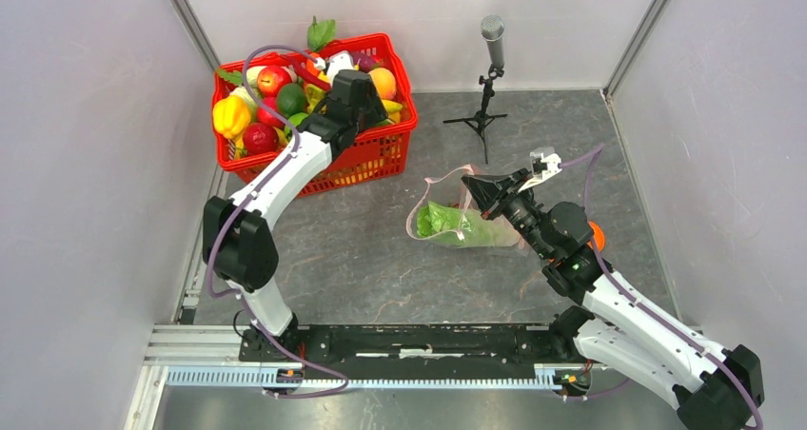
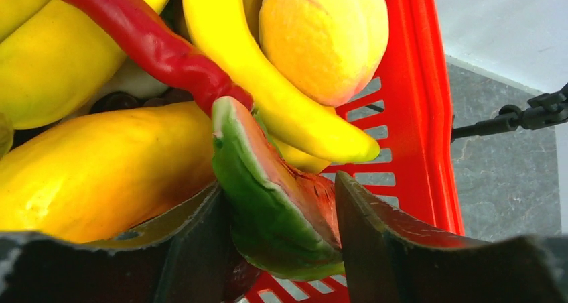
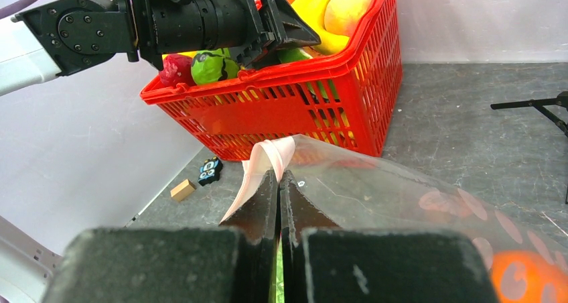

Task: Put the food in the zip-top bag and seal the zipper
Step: Pick up the fake fruit from the bin.

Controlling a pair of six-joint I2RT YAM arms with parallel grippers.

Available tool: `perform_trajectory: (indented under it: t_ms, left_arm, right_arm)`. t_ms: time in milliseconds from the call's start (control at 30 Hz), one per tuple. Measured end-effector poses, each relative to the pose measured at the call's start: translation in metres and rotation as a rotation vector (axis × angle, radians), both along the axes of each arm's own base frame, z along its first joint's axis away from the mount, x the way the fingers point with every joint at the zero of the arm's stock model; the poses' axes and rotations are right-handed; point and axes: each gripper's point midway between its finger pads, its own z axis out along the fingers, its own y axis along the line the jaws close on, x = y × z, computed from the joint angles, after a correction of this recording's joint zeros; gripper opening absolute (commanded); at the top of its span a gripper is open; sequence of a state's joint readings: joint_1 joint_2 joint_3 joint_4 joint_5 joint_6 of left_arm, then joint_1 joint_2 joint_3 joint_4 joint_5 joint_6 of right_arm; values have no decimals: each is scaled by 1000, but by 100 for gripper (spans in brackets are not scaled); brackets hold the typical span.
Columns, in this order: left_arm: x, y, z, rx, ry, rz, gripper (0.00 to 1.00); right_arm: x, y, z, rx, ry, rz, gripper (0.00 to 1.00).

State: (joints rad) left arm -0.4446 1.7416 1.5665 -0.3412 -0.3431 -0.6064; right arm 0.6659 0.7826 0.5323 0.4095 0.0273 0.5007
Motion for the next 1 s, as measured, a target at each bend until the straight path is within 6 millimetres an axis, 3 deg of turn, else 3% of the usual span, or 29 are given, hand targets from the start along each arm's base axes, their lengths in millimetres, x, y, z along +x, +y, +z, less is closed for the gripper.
perform_trajectory:
  t_ms: [100,267,600,1000]
  left_arm:
    - [3,-1,4,-9,-20,2,54]
    - [-3,4,11,-17,-53,14,36]
    - [-34,35,52,-54,-202,86,30]
    - [-76,44,85,-189,-362,49,24]
  right_arm:
    - [0,0,0,0,0,0,0]
    - [1,1,-1,0,3,0,0]
    - [3,4,-2,17,8,3,0]
    - [3,5,-2,34,17,7,0]
